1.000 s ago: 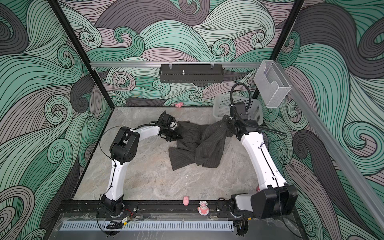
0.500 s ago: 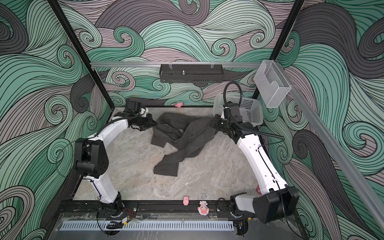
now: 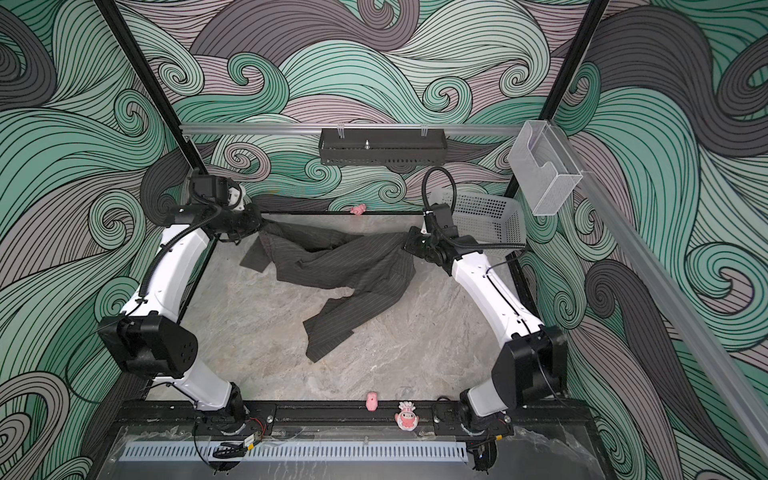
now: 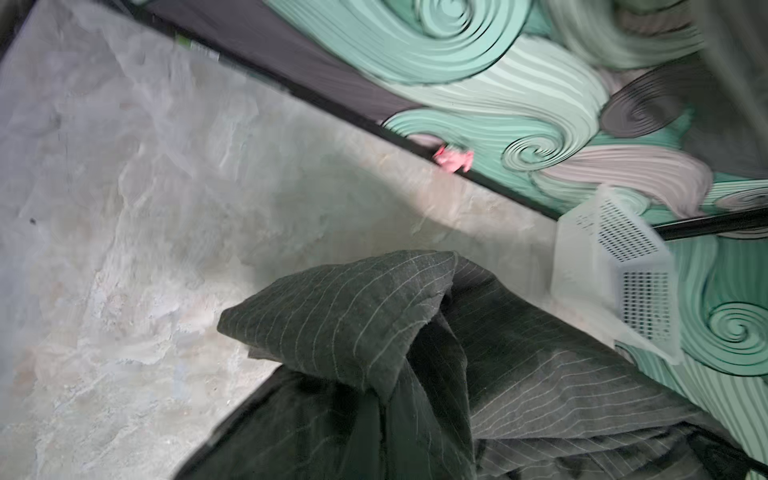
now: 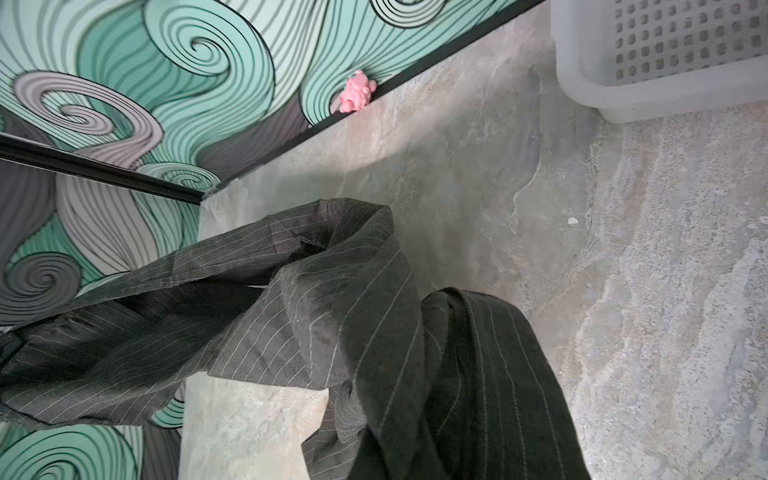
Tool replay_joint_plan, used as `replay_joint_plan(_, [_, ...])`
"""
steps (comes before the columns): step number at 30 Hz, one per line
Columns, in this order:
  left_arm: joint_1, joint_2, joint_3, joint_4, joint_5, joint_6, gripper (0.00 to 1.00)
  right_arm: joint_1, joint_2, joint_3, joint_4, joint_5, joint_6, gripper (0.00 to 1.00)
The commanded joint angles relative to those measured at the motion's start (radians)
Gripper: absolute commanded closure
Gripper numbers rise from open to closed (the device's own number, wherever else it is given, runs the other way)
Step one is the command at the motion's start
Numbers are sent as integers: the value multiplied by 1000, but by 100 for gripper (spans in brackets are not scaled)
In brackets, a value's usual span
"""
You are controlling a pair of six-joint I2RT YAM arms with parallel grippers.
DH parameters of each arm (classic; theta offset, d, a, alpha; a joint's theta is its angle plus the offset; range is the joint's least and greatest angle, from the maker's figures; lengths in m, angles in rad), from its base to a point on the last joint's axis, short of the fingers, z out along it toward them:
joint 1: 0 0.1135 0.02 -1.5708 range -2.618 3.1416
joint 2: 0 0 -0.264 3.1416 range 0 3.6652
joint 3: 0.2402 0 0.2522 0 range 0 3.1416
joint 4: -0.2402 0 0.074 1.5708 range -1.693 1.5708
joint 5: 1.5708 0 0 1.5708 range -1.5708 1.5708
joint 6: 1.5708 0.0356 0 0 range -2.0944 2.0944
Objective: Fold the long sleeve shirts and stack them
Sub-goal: 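Release the shirt and move both grippers to its edges farthest from the robot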
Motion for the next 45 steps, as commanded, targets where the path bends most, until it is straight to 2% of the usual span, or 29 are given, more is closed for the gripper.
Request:
replay_joint_plan(1, [15, 83, -22, -118, -53, 1, 100, -7, 42, -31, 8, 62, -67, 97])
replay_joint_plan(3, [28, 107, -18, -176, -107, 0, 99, -11, 61, -41, -20, 82, -86, 95])
replay_joint_plan(6, [76, 82, -106, -129, -157, -14, 82, -23, 77, -68, -50, 110, -92, 93])
replay_joint_plan(8, [110, 82, -132, -111, -143, -17, 64, -34, 85, -81, -56, 123, -93, 92])
replay_joint_plan(11, [124, 75, -140, -115, -132, -13, 50, -40, 106, -57, -92, 135, -95, 90])
replay_joint_plan(16, [117, 32, -211, -67, -44, -6, 41, -37, 128, -38, -153, 145, -97, 77])
replay_joint_plan(19, [88, 33, -256, -46, -33, 0, 38, -32, 131, -56, -168, 147, -111, 78])
replay_joint_plan(23, [64, 95, -238, -52, -35, 0, 36, -29, 131, -106, -161, 138, -122, 81])
replay_joint_plan(26, [53, 142, -201, -64, -104, 0, 36, -27, 130, -130, -153, 121, -123, 80])
replay_joint_plan(32, [17, 230, -122, -56, -94, 10, 36, -24, 124, -148, -148, 107, -132, 78])
replay_joint_plan(34, [5, 253, -106, -56, -96, 11, 39, -25, 122, -148, -147, 108, -134, 78])
replay_joint_plan(36, [0, 278, -87, -66, -108, 10, 46, -26, 119, -148, -146, 108, -136, 78])
replay_joint_plan(41, [-1, 290, -64, -78, -162, 10, 79, -25, 117, -148, -148, 100, -139, 78])
replay_joint_plan(45, [-5, 260, -31, -81, -215, 29, 86, -25, 123, -148, -148, 91, -137, 80])
